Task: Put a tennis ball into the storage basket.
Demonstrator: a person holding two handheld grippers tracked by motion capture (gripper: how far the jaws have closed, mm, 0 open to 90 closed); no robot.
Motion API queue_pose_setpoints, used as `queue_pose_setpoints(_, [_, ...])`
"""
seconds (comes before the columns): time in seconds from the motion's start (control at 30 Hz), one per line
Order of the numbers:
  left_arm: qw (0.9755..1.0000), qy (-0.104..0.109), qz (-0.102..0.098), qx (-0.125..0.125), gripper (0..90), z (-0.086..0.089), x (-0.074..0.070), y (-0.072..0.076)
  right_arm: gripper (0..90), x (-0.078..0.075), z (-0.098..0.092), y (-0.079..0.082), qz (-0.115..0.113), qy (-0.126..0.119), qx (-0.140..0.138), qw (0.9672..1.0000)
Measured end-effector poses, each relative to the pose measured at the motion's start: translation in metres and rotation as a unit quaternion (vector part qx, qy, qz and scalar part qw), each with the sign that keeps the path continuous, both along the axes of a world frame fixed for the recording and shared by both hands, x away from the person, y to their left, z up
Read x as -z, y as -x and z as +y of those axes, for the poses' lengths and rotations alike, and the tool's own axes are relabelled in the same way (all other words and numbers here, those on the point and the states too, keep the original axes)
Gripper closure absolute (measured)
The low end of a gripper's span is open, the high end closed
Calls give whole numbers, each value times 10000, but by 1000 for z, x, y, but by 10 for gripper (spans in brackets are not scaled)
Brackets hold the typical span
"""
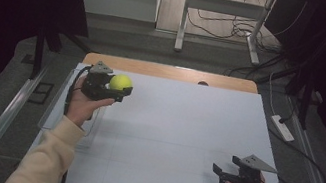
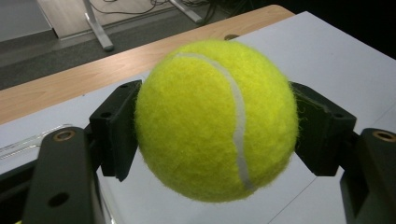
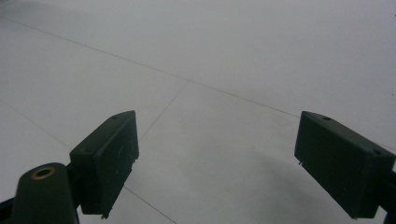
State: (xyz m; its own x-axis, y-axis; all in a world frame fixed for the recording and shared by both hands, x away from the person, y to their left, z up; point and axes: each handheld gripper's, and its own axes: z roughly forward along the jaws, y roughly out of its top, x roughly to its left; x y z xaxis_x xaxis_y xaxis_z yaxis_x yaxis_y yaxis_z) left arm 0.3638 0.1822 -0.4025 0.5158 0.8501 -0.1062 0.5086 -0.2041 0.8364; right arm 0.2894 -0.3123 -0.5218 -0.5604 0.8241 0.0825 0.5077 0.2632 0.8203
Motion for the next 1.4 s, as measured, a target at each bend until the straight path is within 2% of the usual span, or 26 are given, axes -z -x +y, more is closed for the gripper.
queue_pose_setpoints(0.57, [9995, -5, 50, -311, 264, 25, 4, 3, 136, 0, 0, 0, 13, 22, 10, 10000])
queue_pose_setpoints(1.4, [9973, -55, 151, -720, 264, 61, 12, 10, 136, 1, 1, 0, 16, 15, 7, 10000])
